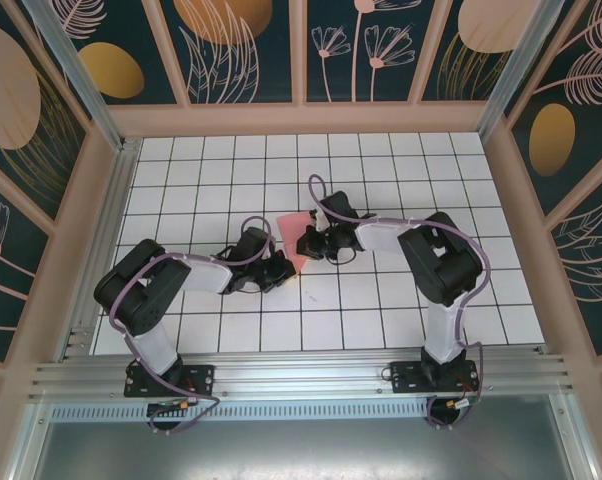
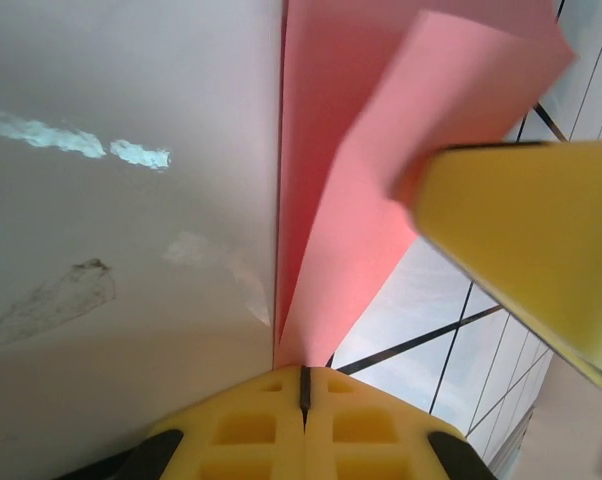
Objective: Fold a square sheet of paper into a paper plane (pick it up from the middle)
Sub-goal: Third fold the triangle at the center of the table.
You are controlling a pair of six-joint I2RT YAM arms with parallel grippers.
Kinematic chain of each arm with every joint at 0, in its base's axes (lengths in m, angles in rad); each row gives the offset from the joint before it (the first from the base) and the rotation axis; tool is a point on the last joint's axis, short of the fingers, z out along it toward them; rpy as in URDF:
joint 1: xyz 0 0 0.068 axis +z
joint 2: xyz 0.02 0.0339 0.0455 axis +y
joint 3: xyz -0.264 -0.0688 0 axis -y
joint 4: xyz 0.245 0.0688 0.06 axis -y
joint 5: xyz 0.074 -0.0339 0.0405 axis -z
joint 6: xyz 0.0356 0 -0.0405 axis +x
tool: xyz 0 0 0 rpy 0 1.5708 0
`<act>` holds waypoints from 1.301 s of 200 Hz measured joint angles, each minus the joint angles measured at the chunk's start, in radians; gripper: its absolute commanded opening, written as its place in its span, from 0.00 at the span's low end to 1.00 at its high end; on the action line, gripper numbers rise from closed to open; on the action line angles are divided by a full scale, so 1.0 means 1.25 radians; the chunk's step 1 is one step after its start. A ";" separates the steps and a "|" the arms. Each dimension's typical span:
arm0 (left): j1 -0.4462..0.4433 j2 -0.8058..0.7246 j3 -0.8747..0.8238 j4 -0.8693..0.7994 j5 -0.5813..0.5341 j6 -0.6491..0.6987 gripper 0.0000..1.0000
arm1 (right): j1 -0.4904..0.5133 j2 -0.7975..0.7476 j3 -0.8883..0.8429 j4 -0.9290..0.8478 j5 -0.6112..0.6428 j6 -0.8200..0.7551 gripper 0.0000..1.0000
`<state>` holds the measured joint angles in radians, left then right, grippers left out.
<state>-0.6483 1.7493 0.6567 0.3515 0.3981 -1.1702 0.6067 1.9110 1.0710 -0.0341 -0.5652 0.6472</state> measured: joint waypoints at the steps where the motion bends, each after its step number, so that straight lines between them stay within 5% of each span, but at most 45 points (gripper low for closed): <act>1: 0.000 0.000 0.001 -0.002 -0.001 0.001 0.00 | -0.001 -0.004 -0.002 0.000 0.000 -0.002 0.01; 156: -0.014 0.000 0.065 -0.133 -0.040 0.041 0.00 | -0.002 0.024 -0.019 -0.008 0.009 -0.025 0.00; 260: -0.020 0.000 0.071 -0.152 -0.055 0.078 0.00 | -0.085 0.094 0.072 -0.043 -0.039 -0.083 0.00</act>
<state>-0.6735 1.7496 0.7452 0.1612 0.3298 -1.0721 0.5003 2.0289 1.1614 -0.0875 -0.6144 0.5438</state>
